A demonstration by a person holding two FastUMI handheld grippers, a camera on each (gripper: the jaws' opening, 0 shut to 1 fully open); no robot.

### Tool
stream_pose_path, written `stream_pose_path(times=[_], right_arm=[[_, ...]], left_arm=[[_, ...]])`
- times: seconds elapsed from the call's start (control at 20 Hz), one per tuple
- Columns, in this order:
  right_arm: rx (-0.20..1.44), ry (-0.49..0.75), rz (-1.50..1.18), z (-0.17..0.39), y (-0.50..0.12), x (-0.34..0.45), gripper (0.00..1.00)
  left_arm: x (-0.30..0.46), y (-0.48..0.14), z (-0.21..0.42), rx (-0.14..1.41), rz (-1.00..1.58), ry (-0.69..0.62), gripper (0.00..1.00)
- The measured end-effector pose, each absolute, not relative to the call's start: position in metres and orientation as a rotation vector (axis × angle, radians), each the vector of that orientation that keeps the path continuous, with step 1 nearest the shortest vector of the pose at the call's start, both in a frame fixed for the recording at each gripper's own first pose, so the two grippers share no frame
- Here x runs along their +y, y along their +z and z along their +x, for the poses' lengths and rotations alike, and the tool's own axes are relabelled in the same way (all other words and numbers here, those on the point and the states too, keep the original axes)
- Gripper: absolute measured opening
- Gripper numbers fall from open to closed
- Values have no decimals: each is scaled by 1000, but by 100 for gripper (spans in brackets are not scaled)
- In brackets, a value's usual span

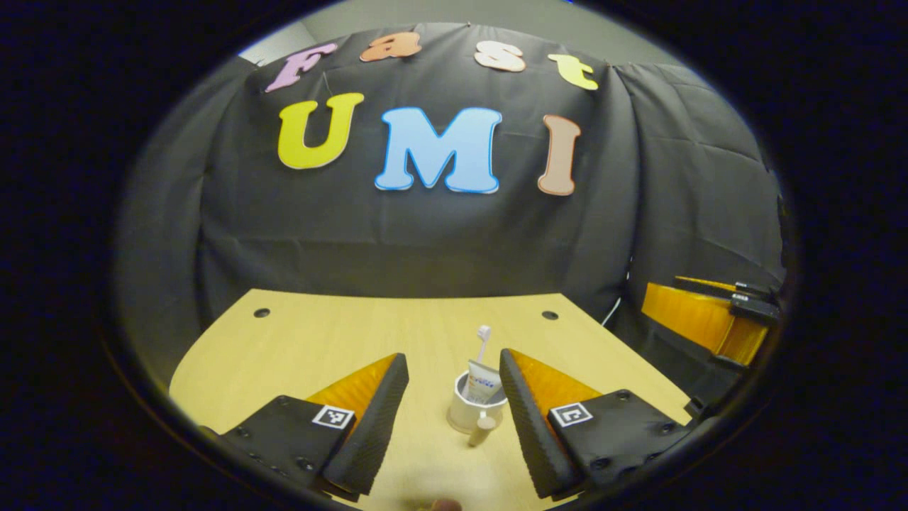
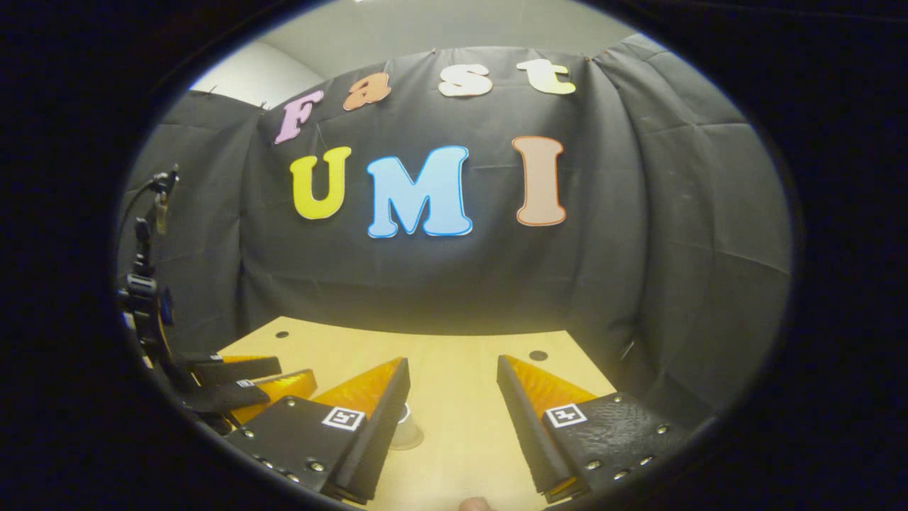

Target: Put the toothbrush and toothpaste on the desktop into the cup, then pick up the cup and place it on the coaster on the desktop.

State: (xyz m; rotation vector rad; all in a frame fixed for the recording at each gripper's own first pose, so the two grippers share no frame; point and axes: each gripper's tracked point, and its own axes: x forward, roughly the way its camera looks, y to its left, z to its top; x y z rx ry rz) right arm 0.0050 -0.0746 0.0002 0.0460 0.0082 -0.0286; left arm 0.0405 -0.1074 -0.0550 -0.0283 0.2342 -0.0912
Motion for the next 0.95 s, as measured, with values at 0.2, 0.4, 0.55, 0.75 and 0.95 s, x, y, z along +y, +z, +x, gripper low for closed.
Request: stream_pose_path(times=[0.2, 0.4, 0.55, 0.75, 0.95], right_arm=[[-38, -44, 63, -1, 11, -74, 77], [-80, -80, 33, -1, 14, -77, 77], [-74, -102, -6, 0, 18, -76, 96], [-88, -103, -17, -5, 24, -74, 95], [-100, -89, -17, -6, 26, -82, 94]], left_arm=[[-99, -28, 30, 146, -9, -69, 85], [-94, -25, 35, 113, 20, -69, 92], [-94, -21, 41, 103, 16, -80, 92], [-100, -11, 41, 82, 25, -96, 92], [-113, -11, 37, 74, 22, -94, 92]])
